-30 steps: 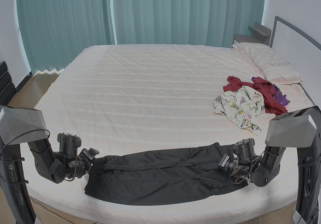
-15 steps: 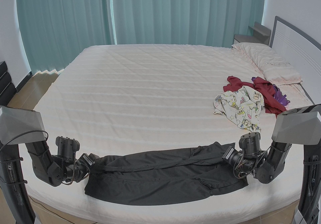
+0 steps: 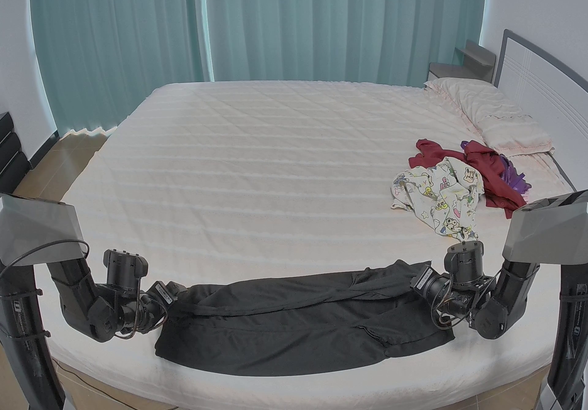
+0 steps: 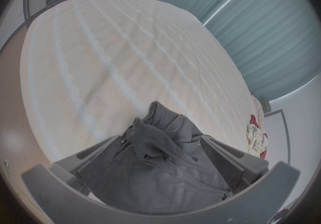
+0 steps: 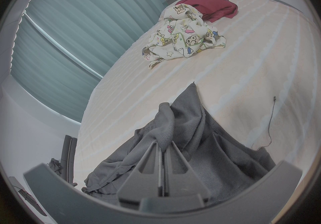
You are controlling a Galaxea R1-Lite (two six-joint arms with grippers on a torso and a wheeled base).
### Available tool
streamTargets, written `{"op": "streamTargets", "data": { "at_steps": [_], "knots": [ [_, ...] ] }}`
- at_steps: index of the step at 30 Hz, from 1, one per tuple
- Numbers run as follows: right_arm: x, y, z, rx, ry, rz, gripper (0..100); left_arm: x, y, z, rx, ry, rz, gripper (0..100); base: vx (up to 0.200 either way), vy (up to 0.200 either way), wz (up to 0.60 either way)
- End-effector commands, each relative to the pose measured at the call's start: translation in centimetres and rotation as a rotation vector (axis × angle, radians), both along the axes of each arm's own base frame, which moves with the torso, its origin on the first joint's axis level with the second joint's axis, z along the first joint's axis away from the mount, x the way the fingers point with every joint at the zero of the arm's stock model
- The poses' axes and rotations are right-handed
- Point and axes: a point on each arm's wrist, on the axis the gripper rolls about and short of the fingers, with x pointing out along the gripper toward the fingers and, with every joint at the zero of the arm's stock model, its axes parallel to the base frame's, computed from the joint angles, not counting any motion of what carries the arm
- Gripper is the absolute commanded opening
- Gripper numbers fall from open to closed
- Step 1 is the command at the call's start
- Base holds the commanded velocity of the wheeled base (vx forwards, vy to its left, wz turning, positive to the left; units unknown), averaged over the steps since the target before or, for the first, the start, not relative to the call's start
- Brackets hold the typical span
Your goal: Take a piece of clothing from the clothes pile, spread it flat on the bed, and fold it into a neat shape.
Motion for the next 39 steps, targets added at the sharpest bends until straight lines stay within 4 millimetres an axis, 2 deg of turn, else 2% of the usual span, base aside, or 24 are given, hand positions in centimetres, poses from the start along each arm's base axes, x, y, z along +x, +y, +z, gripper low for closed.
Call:
{"op": "streamTargets", "data": {
  "at_steps": [1, 5, 6, 15, 18, 22, 27, 30, 31, 32, 36, 39],
  "knots": [
    [-0.2, 0.0, 0.1, 0.001, 0.002, 0.002, 0, 0.9, -0.2, -0.7, 0.024, -0.003, 0.021, 100, 0.000, 0.000, 0.00],
    [-0.2, 0.0, 0.1, 0.001, 0.002, 0.002, 0, 0.8, -0.5, -1.7, 0.052, 0.027, 0.024, 100, 0.000, 0.000, 0.00],
    [-0.2, 0.0, 0.0, 0.000, 0.004, 0.002, 0, 0.7, -0.5, -1.8, 0.056, 0.030, 0.019, 0, 0.000, 0.000, 0.00],
    [-0.1, 0.0, 0.2, 0.003, -0.004, 0.000, 0, 0.9, -0.4, -1.6, 0.118, 0.014, 0.010, 0, 0.000, 0.000, 0.00],
    [0.1, 0.0, 0.4, 0.004, -0.014, 0.001, 0, 1.7, 0.3, 0.3, 0.119, -0.063, 0.056, 0, 0.000, 0.000, 0.00],
    [0.2, -0.1, 0.4, -0.001, -0.016, 0.002, 0, 2.2, 0.8, 1.4, 0.113, -0.106, 0.078, 0, 0.000, 0.000, 0.00],
    [1.1, -1.1, 0.9, -0.023, -0.051, -0.018, 0, 3.3, 0.9, 2.3, 0.105, -0.157, 0.087, 0, 0.000, 0.000, 0.00],
    [3.1, -2.4, 2.2, -0.026, -0.138, -0.056, 0, 5.0, 0.8, 3.4, 0.098, -0.221, 0.092, 0, 0.000, 0.000, 0.00],
    [3.1, -2.4, 2.2, -0.026, -0.138, -0.056, 0, 5.0, 0.8, 3.4, 0.098, -0.221, 0.092, 0, 0.000, 0.000, 0.00],
    [4.2, -2.8, 2.5, -0.044, -0.167, -0.058, 0, 5.9, 0.8, 3.8, 0.095, -0.250, 0.098, 0, 0.000, 0.000, 0.00],
    [4.6, -2.6, 2.3, -0.063, -0.183, -0.046, 0, 6.8, 1.0, 4.1, 0.096, -0.246, 0.109, 0, 0.000, 0.000, 0.00],
    [4.4, -2.4, 2.5, -0.056, -0.201, -0.040, 0, 7.0, 1.8, 4.4, 0.081, -0.253, 0.180, 0, 0.000, 0.000, 0.00]
  ]
}}
